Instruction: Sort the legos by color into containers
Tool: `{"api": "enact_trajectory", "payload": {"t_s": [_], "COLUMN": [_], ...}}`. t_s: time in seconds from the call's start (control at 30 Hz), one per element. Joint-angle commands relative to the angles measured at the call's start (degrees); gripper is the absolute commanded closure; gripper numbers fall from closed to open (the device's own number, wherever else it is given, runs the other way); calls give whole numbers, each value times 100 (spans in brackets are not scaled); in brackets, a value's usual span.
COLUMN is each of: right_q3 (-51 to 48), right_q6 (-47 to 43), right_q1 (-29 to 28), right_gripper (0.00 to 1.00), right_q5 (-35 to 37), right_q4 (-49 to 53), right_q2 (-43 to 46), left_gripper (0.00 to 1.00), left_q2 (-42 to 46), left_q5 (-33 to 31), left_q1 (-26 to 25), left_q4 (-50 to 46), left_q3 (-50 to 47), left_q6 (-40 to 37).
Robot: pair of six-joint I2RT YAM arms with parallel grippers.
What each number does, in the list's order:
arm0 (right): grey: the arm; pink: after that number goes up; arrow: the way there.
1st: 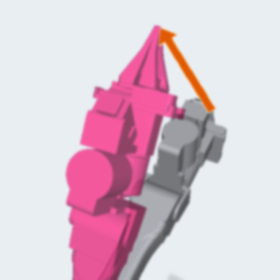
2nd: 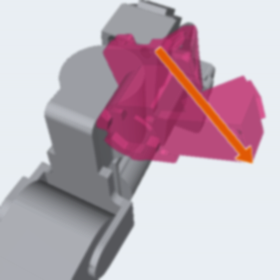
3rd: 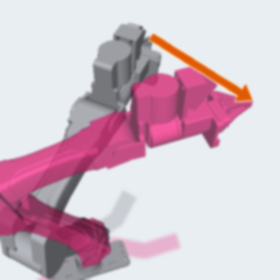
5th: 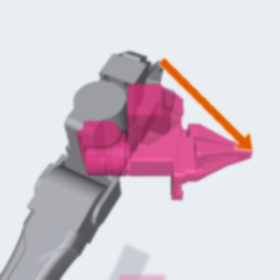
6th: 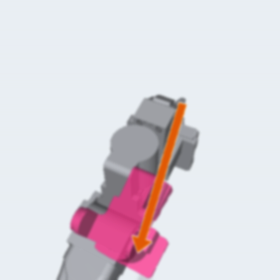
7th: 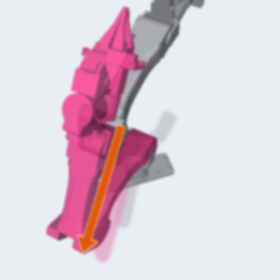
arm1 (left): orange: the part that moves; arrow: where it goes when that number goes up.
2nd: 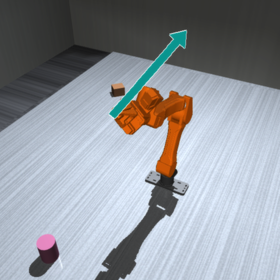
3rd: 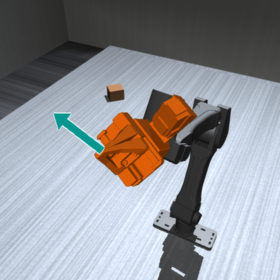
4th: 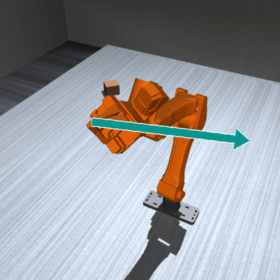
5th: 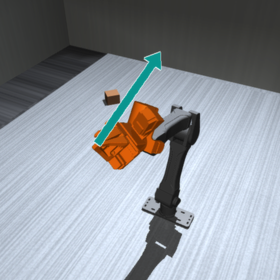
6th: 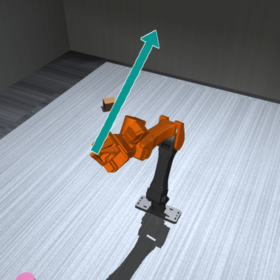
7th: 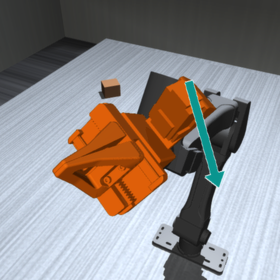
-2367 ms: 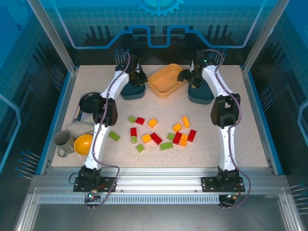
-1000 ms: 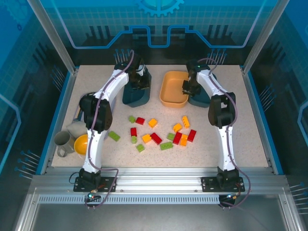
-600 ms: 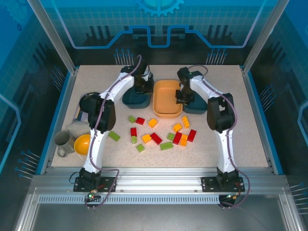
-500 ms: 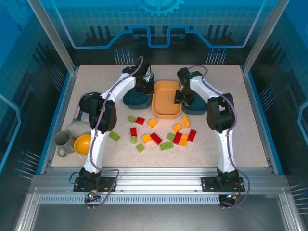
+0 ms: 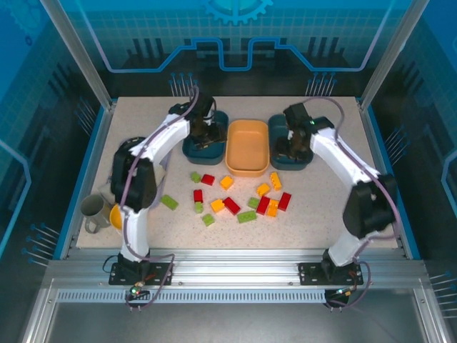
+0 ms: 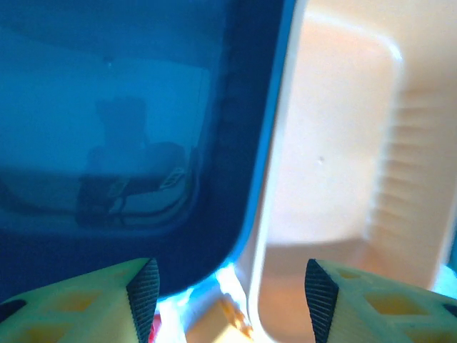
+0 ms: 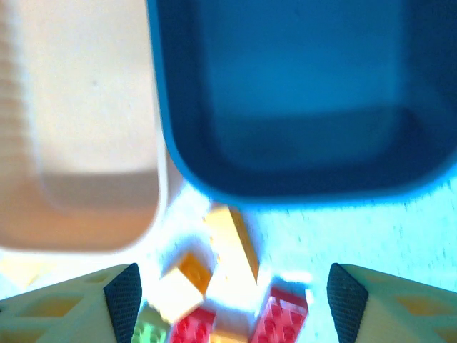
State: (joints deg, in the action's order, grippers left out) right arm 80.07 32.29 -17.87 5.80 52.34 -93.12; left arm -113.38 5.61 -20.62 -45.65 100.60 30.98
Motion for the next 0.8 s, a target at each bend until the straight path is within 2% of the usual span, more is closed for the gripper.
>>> {"api": "enact_trajectory", "payload": {"t_s": [0.0, 0.13, 0.2, 0.27, 0.37, 0.53, 0.67, 0.77], "right_q3": [-1052, -2144, -2569, -2926, -3317, -3253, -3088, -3002], "right_q6": [494, 738, 883, 1063, 1292, 1328, 1374, 1469], "right_q1": [-43, -85, -60, -46, -50, -48, -50, -50], "right_gripper": [27, 25, 23, 23, 23, 23, 23, 27], "right_q5": [-339, -587, -719, -913, -1095, -972, -853, -715], "right_q4": [-163, -297, -453, -720, -1097, -1357, -1389, -1402], "right_q2": [557, 1233, 1404, 1465, 1351, 1144, 934, 650], "left_gripper": [39, 33, 26, 20, 19, 19, 19, 19], "left_q2": [1099, 2262, 2783, 3226, 3644, 3900, 3921, 3876], "left_q5": [141, 642, 889, 1037, 1029, 804, 651, 649], "left_q1": [-224, -470, -680, -974, -1425, -1810, -1974, -2044], "left_q4": [609, 1392, 1808, 2177, 2539, 2769, 2815, 2894], "left_q3": [-1044, -2620, -3251, -3816, -4427, -4908, -4892, -4874], "left_q6": [821, 1222, 1260, 1285, 1372, 1581, 1577, 1587]}}
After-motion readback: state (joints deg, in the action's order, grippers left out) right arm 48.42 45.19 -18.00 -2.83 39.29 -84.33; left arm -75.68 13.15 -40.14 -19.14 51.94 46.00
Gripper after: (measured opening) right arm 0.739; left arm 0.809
